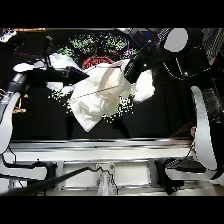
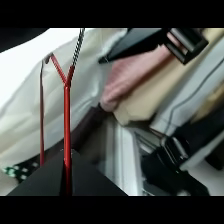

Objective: Fold the clothes and pants, and hang the long-sleeved shirts on hangers.

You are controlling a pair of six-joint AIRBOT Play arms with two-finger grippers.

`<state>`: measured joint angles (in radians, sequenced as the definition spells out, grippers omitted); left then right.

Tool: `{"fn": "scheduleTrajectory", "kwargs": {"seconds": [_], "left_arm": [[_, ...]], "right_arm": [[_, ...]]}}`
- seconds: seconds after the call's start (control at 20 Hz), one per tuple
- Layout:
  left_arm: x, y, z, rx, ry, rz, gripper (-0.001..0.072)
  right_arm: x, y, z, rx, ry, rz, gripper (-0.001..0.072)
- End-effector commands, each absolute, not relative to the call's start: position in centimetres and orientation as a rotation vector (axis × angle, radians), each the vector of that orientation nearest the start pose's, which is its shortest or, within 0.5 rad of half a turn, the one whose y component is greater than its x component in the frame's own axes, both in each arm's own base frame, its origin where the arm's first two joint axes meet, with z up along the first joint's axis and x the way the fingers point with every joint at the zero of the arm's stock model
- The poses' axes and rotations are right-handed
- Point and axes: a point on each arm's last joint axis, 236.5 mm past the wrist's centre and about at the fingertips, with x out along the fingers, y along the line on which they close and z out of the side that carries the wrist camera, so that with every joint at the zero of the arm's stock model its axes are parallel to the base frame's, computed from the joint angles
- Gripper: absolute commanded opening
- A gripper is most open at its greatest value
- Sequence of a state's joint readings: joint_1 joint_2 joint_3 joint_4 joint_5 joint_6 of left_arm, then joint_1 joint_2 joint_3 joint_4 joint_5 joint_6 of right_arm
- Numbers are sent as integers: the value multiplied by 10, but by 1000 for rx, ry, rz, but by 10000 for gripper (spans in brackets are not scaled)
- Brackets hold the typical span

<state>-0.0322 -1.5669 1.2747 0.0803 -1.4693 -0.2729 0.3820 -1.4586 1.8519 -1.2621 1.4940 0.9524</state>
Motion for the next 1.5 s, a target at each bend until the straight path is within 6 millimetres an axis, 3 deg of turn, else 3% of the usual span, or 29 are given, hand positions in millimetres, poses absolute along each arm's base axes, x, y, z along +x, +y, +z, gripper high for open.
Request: {"fn": "scheduleTrajectory", "kwargs": {"seconds": [0.0,0.25,0.45,0.8,1.0,1.1,1.2,1.45], "left_arm": [[377,-277,123,-372,538,-1527,10],[384,-302,99,-386,566,-1541,10],[403,-307,94,-409,560,-1529,10],[438,-305,148,-659,343,-1588,9],[440,-259,192,-946,83,-1701,9],[430,-244,193,-1008,61,-1770,10],[427,-246,185,-1015,115,-1785,10],[429,-247,195,-1054,69,-1785,9]], "right_arm": [[383,235,175,-536,891,942,24],[371,245,187,-489,875,986,24],[358,261,204,-421,849,1052,24],[324,296,219,-383,828,1176,24],[323,294,214,-414,839,1163,24],[329,289,212,-429,838,1133,24],[332,295,217,-411,807,1135,24],[315,311,229,-314,812,1214,25]]}}
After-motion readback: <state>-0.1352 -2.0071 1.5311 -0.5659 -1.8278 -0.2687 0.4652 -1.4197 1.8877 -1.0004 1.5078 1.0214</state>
